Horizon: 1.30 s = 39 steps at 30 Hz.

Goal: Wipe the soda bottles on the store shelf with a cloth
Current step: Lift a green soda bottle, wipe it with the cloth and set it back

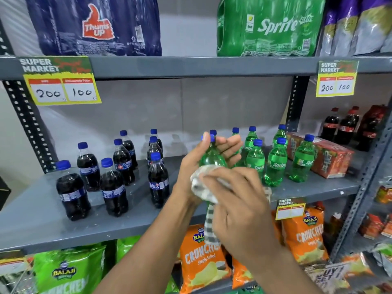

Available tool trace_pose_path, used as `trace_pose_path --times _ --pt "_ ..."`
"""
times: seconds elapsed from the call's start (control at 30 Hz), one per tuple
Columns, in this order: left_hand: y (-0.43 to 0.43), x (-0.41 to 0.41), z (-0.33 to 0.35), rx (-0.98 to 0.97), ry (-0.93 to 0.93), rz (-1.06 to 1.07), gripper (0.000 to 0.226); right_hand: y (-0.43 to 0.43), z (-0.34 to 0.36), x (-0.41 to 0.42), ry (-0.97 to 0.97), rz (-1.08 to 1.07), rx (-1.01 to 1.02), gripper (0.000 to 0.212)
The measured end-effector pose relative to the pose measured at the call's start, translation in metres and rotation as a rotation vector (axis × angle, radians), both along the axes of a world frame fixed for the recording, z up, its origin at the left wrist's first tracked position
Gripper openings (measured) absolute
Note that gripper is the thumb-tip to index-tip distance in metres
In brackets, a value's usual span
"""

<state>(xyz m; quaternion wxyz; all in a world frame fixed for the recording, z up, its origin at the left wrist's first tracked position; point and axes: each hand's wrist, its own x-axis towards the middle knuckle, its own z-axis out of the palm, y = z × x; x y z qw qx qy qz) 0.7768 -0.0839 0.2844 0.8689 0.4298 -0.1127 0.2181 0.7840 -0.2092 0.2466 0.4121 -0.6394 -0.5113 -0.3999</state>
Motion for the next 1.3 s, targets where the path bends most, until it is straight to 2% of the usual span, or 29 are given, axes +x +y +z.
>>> trace_pose_path --times 0.2,0.37,0.47,0.6,0.7,0.87,1.03,1.13,1.2,1.3 --pt "0.001 -0.017 0.004 0.105 -0.007 0.03 0.035 0.004 0.015 0.003 0.086 0.009 0.123 0.044" --pt "0.004 -0.022 0.006 0.046 -0.049 0.05 0.037 -0.003 -0.01 -0.014 0.015 0.033 0.046 0.04" --pt "0.004 -0.026 0.005 0.038 -0.066 0.055 0.038 -0.005 -0.013 -0.015 0.044 0.075 0.067 0.041" --pt "0.001 -0.03 0.005 0.018 -0.093 0.056 0.036 -0.004 0.008 -0.007 0.355 0.208 0.203 0.041" --pt "0.005 -0.033 0.006 -0.037 -0.146 0.042 0.036 -0.015 0.004 -0.016 0.542 0.319 0.182 0.042" --pt "0.013 -0.038 0.0 -0.06 -0.153 0.044 0.035 -0.028 -0.021 -0.033 0.69 0.329 0.129 0.057" --pt "0.004 -0.037 -0.004 -0.072 -0.149 0.01 0.036 -0.022 0.003 -0.03 0.735 0.38 0.194 0.051" --pt "0.006 -0.039 -0.004 -0.082 -0.159 0.004 0.037 -0.024 -0.012 -0.031 0.84 0.403 0.189 0.043" --pt "0.009 -0.042 -0.005 -0.064 -0.164 -0.011 0.039 -0.03 -0.024 -0.037 0.945 0.43 0.185 0.044" --pt "0.005 -0.042 -0.008 -0.054 -0.152 -0.034 0.039 -0.03 -0.025 -0.035 0.992 0.429 0.197 0.041"
